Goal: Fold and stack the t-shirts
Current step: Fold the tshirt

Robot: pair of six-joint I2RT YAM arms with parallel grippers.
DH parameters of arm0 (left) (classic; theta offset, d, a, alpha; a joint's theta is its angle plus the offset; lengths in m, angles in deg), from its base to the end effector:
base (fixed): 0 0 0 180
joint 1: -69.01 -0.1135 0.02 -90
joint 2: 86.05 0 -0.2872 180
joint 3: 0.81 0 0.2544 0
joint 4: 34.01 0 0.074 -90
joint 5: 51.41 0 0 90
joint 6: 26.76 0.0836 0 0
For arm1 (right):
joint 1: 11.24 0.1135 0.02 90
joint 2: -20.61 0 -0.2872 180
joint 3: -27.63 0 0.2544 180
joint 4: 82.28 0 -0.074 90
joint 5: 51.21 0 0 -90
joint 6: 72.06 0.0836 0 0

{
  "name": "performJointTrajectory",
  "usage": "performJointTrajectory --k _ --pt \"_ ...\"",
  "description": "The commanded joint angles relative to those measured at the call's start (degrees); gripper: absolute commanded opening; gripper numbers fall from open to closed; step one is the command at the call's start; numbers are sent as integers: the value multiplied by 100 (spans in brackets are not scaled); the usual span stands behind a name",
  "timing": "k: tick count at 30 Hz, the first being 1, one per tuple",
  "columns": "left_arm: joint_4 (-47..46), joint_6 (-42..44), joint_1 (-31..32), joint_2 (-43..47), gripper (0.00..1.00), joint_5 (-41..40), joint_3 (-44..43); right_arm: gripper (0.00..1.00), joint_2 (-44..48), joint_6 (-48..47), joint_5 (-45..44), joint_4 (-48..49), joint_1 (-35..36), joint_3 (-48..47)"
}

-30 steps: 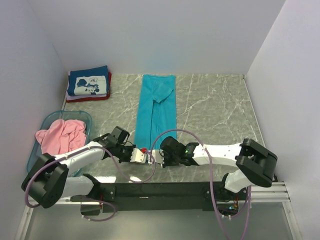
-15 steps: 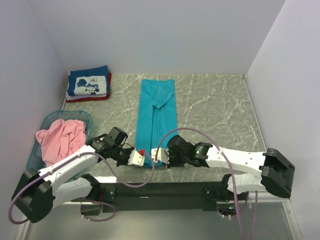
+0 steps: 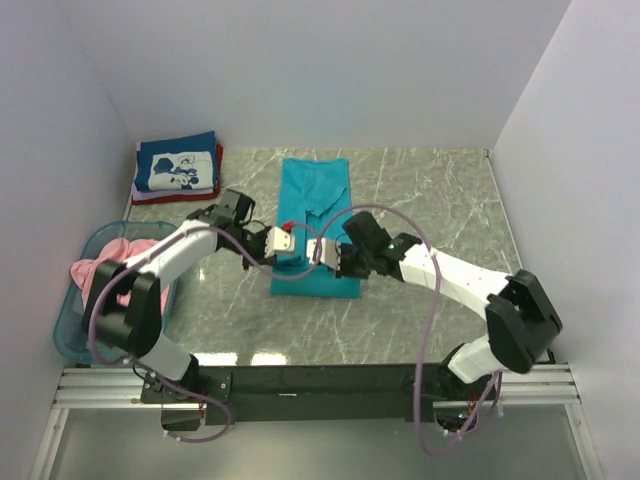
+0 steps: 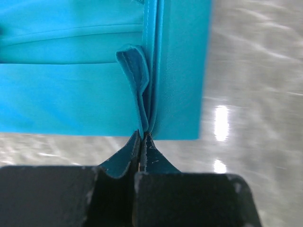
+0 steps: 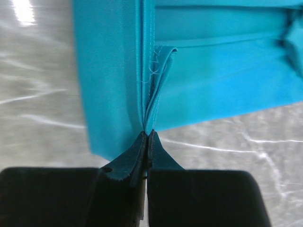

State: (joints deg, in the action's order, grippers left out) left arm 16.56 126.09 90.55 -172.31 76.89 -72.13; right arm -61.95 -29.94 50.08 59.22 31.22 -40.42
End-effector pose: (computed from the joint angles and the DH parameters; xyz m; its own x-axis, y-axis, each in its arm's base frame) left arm 0.2646 -0.1602 0.2075 0.0828 0.7181 -0.6910 0.9937 -0.0072 0.1115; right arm 0.2272 0.2301 0.2100 0.1603 -0.8393 -0.5195 -0.9394 0.0319 -0.3414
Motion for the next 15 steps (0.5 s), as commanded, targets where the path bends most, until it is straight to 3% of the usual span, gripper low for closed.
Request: performJointTrajectory --k 1,15 --pt "-80 333 -238 -531 0 353 -666 0 -391 -669 216 104 -351 -543" --pt "-555 325 -695 -2421 0 335 -2397 0 -2351 -1338 409 368 -1257 -2239"
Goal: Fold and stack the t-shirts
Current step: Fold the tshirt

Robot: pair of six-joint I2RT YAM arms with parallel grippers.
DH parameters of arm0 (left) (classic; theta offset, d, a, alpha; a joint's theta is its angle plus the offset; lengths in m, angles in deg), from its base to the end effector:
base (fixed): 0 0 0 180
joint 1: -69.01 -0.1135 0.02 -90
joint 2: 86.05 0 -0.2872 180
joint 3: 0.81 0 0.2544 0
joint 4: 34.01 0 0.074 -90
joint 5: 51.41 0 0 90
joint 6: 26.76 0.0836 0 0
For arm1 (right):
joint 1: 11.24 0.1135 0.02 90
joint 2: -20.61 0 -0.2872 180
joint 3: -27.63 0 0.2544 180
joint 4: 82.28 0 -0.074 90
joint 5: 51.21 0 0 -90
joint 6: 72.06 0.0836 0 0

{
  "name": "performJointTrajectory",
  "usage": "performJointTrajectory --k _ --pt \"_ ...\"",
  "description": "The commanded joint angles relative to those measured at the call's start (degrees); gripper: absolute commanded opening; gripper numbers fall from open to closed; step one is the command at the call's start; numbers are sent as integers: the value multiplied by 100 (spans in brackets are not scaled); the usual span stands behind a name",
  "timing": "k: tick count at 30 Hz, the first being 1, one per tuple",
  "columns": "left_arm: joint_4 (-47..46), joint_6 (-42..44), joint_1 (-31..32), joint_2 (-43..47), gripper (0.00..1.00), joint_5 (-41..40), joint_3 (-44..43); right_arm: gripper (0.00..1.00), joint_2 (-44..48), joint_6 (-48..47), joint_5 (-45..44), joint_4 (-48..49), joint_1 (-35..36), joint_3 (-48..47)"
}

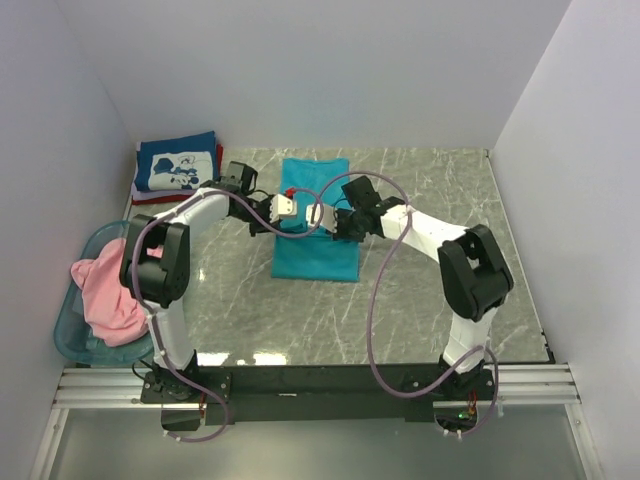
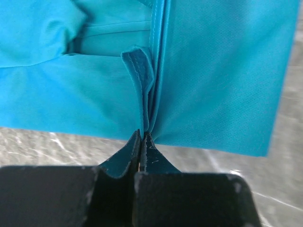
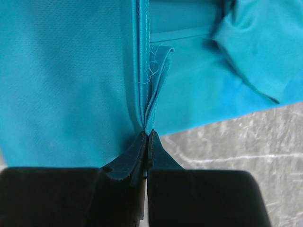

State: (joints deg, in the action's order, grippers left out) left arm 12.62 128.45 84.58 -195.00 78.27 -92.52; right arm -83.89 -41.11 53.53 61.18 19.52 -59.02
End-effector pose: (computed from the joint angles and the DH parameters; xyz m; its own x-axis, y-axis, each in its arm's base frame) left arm 0.3875 -0.1634 0.1855 0.0708 0.7056 -0.7051 0.9854 0.0604 0.1595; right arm 0.3537 0.2352 0.1877 0.1741 -0.8616 -0.4769 -0.9190 0.0318 -0.3930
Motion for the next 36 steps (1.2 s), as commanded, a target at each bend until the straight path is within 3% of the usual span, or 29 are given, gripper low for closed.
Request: performJointTrajectory --k 1,17,29,30,32,33,35,36 --pt "-179 88 -116 -223 0 198 -428 0 -297 -256 64 189 -97 -450" --pt "-337 167 -318 -988 1 180 -1369 0 -1159 -406 55 197 -369 -1567" --pt "-626 63 -415 -1348 1 22 -1598 0 -1774 -345 -85 365 -413 -2172" --pt "-732 10 -423 -1331 3 5 -1581 0 -1827 -318 -112 365 -413 -2199" --pt "-1082 -183 -441 -1253 23 5 -1449 6 -1801 -187 -252 644 -413 -2104" --pt "-1128 -201 -441 -1226 40 -13 -1423 20 -1723 -12 -470 837 -413 -2033" --pt "-1303 -508 -459 -1103 51 -74 -1370 39 -1582 182 -612 1321 -431 -1901" --pt "-1278 -596 -476 -1042 60 -83 -1370 56 -1416 374 -639 1384 -457 -1918"
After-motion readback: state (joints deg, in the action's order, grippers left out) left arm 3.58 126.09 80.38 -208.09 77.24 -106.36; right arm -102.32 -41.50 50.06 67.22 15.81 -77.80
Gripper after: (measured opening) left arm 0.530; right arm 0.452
